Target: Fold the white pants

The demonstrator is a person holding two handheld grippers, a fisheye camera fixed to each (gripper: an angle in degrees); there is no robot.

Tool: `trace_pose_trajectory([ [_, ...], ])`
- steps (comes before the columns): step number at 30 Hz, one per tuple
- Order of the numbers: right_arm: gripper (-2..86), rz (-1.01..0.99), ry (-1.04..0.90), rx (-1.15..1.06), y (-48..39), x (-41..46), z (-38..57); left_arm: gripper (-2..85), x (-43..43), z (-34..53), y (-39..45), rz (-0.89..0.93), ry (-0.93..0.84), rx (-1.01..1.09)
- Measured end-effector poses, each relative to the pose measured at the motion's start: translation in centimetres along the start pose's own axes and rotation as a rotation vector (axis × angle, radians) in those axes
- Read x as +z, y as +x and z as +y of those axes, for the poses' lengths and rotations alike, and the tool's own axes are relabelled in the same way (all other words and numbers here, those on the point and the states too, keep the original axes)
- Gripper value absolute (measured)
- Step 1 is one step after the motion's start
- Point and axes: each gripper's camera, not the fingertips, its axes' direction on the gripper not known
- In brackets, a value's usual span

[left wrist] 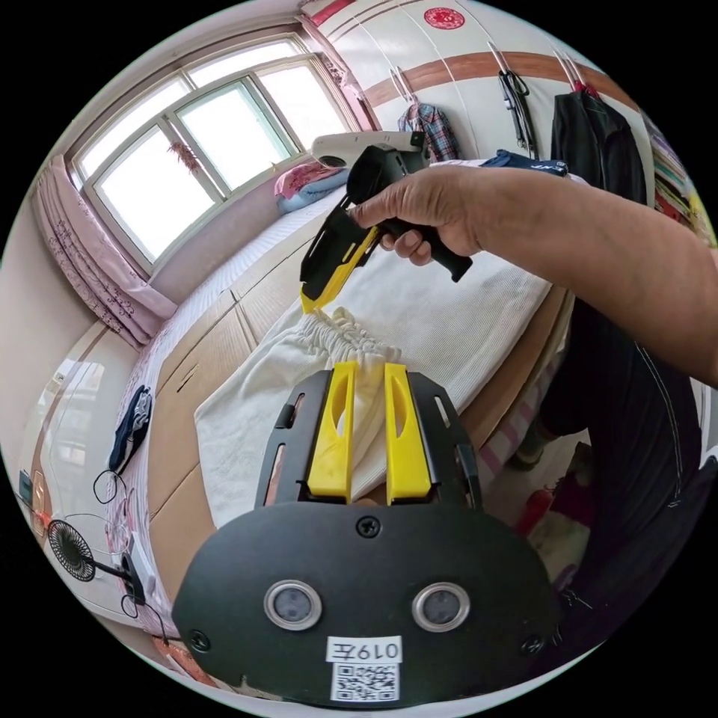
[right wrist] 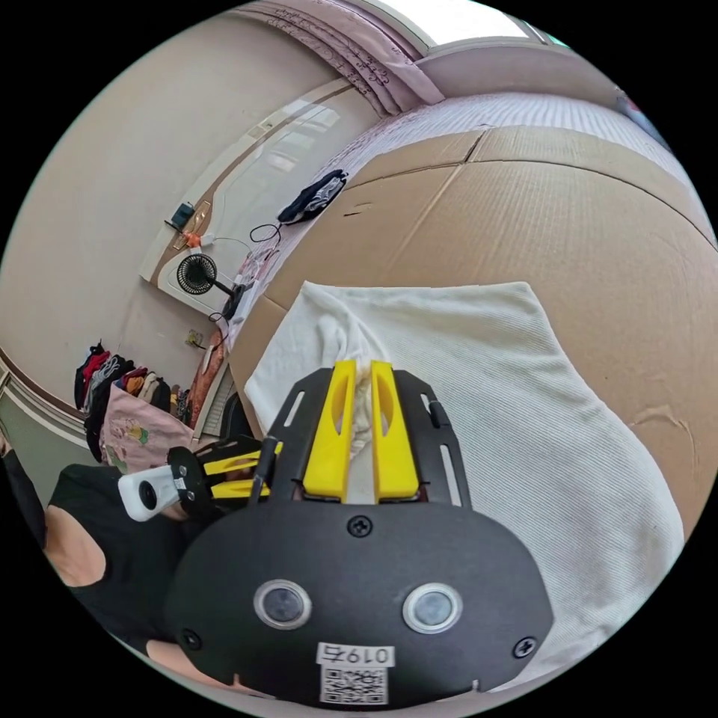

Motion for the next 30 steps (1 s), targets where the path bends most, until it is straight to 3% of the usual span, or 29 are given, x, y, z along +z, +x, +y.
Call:
trace_pose_trajectory([
  [14, 2.9, 0.082, -0.024, 0.011, 2.4, 2.3, 0.9, 0.9, -2.5, 0.7, -3.5, 0.111, 0.083, -0.122],
  [30, 3.1, 0.052, 0.069, 0.038, 7.6, 6.1, 6.7, 3.0, -2.1, -0.1, -0.5, 0.011, 0.034, -0.058],
])
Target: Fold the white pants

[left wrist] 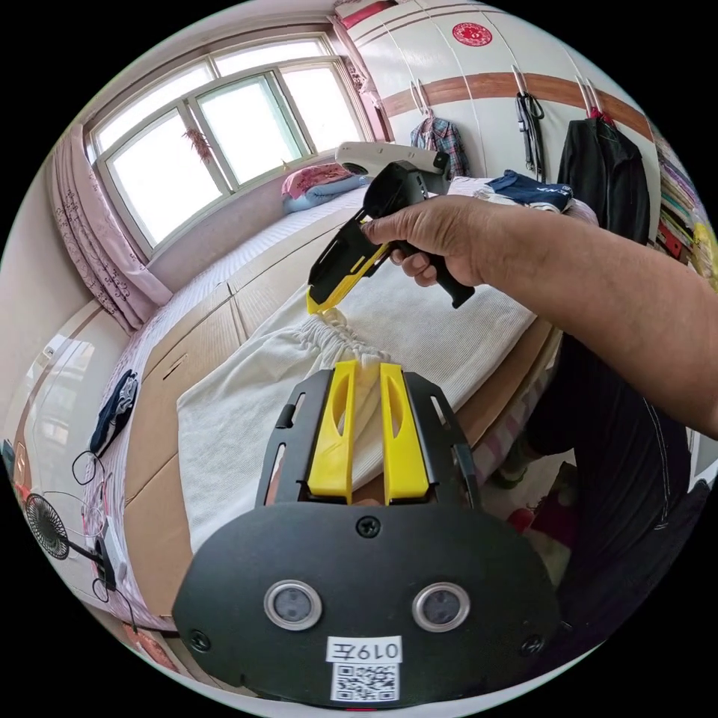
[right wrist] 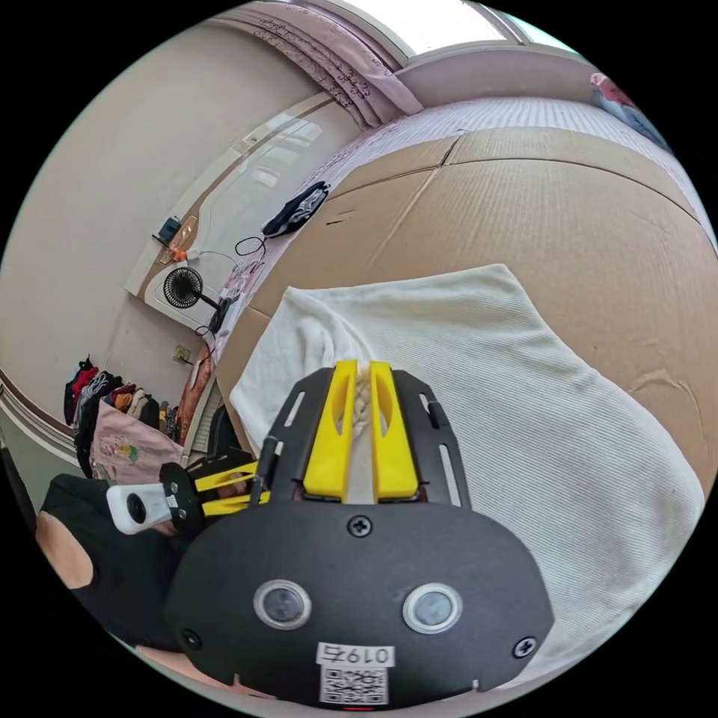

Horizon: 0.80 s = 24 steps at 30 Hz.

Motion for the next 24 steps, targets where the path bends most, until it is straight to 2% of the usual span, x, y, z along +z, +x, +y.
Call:
trace_pose_trajectory([
  [5, 5.4, -0.002, 0.016, 0.008, 1.5, 1.1, 2.8, 5.8, -0.9, -0.1, 1.5, -0.058, -0.003, 0.059],
  [9, 3.8, 0.013, 0.061, -0.007, 1.9, 0.1, 5.4, 5.0, -4.4, 1.3, 1.3, -0.026, 0.074, 0.057],
  [11, 1.4, -0.097, 0.127, -0.081, 1.3, -0.9, 7.8, 4.3, -5.8, 2.7, 1.4, -0.03, 0.079, 0.084],
  [14, 0.8, -0.242, 0.163, -0.206, 0.0, -0.4, 10.6, 3.5, -6.6, 5.5, 1.3, -0.163, 0.027, 0.12],
  [16, 1.6, -0.215, 0.116, -0.266, -1.2, 1.2, 11.6, 3.4, -6.5, 6.3, 0.7, -0.204, -0.013, 0.122],
  [19, 4.2, -0.109, 0.03, -0.313, -2.7, 4.5, 12.7, 3.6, -6.4, 6.3, -0.7, -0.161, -0.03, 0.104],
  [24, 4.3, -0.105, -0.012, -0.347, -4.1, 9.0, 15.6, 3.4, -4.4, 5.1, -0.3, -0.158, -0.068, 0.182],
])
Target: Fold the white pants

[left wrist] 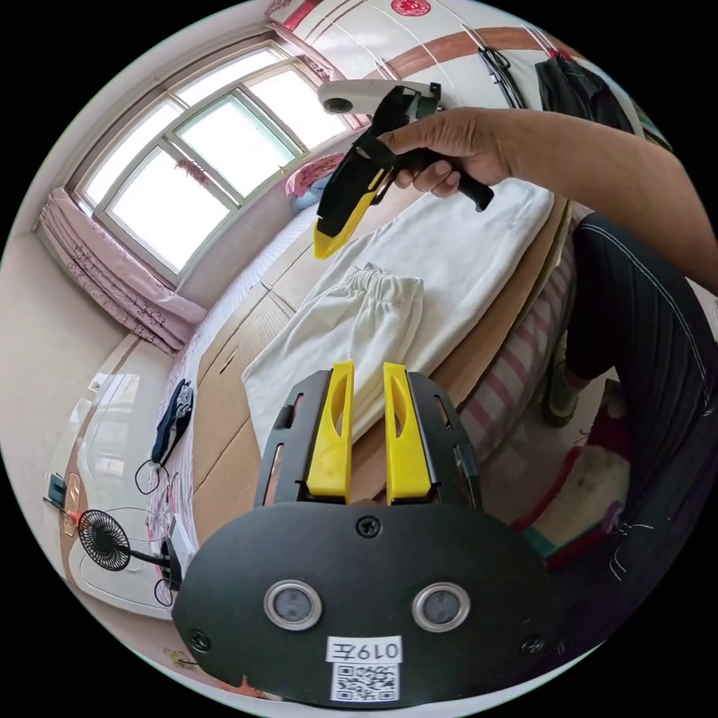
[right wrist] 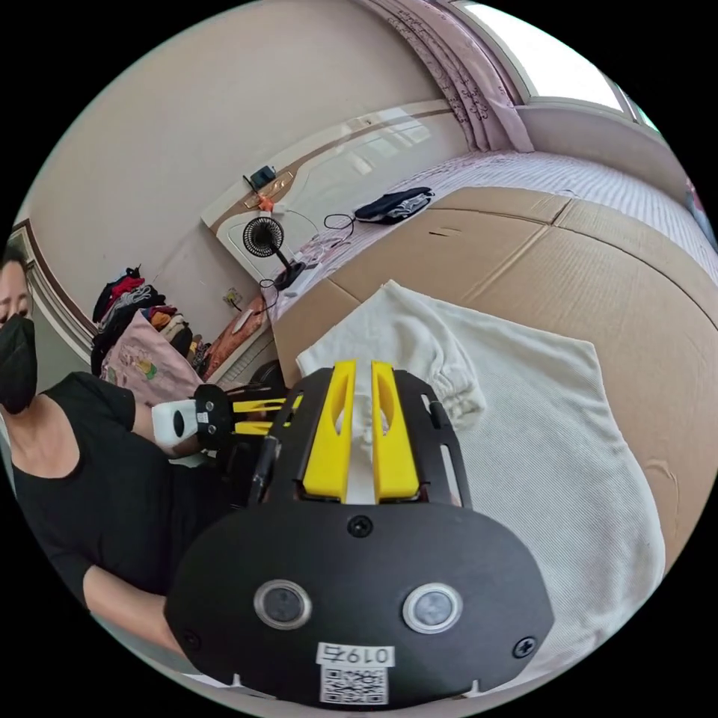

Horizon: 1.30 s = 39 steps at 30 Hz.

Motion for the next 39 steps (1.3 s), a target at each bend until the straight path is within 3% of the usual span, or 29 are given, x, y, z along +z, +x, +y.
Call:
trace_pose_trajectory([
  [6, 5.9, 0.176, -0.077, -0.221, -7.3, 7.2, 6.4, 2.4, 0.6, -0.2, 0.3, -0.02, -0.017, 0.028],
  [11, 2.6, 0.585, -0.13, -0.42, -14.2, 16.1, 13.7, 1.7, 0.9, 0.4, -0.2, 0.001, -0.031, 0.017],
  [14, 5.8, 0.738, -0.12, -0.451, -15.6, 20.4, 17.0, 1.4, 1.1, 0.6, -0.3, 0.017, -0.032, 0.008],
  [26, 4.8, 0.866, -0.331, -0.736, -15.9, 34.3, 24.8, 1.0, 1.7, 0.9, -0.6, 0.032, -0.029, 0.003],
  [39, -0.9, 1.064, -0.287, -0.844, -13.7, 43.4, 32.1, 0.9, 2.6, 1.7, -1.1, 0.054, -0.025, -0.023],
])
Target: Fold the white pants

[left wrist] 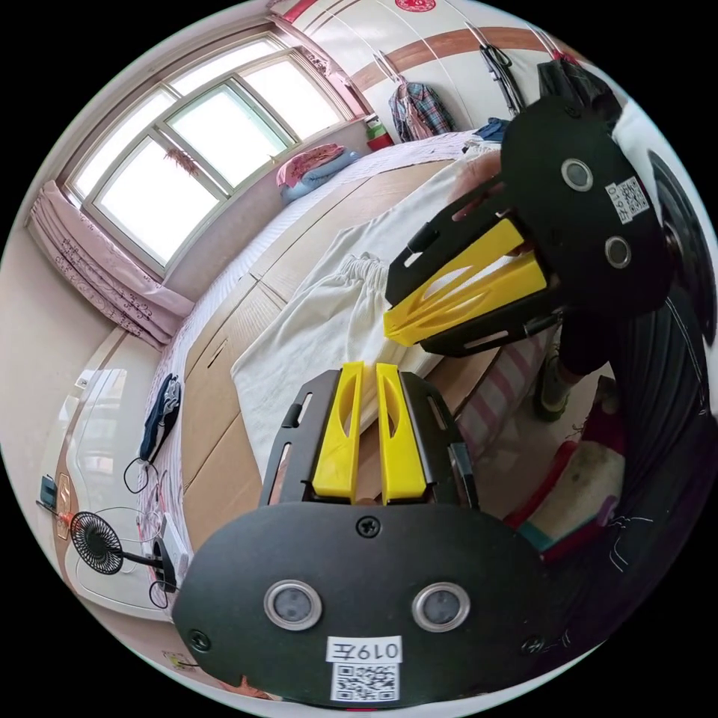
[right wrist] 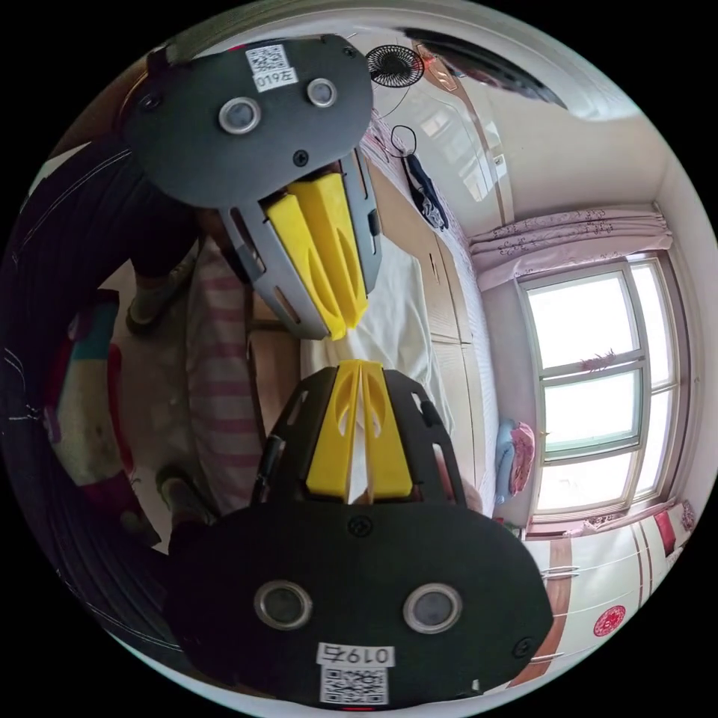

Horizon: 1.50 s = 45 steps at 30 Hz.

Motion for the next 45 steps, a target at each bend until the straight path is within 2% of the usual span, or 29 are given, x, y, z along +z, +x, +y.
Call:
trace_pose_trajectory([
  [17, 4.6, -0.028, -0.051, -0.081, -3.5, 8.0, 3.2, 0.9, 1.1, 0.7, -0.7, 0.013, 0.005, -0.001],
  [26, -0.4, -0.043, -0.075, -0.101, -2.9, 12.2, 5.2, 0.8, 1.6, 1.0, -1.4, 0.06, 0.004, -0.022],
  [39, -1.0, -0.089, -0.094, -0.094, -1.5, 16.2, 8.6, 0.6, 3.0, 1.5, -1.1, 0.11, -0.018, -0.005],
  [45, -1.0, -0.04, -0.082, -0.072, -1.7, 17.8, 10.3, 0.6, 3.3, 1.8, -0.3, 0.081, -0.021, 0.015],
])
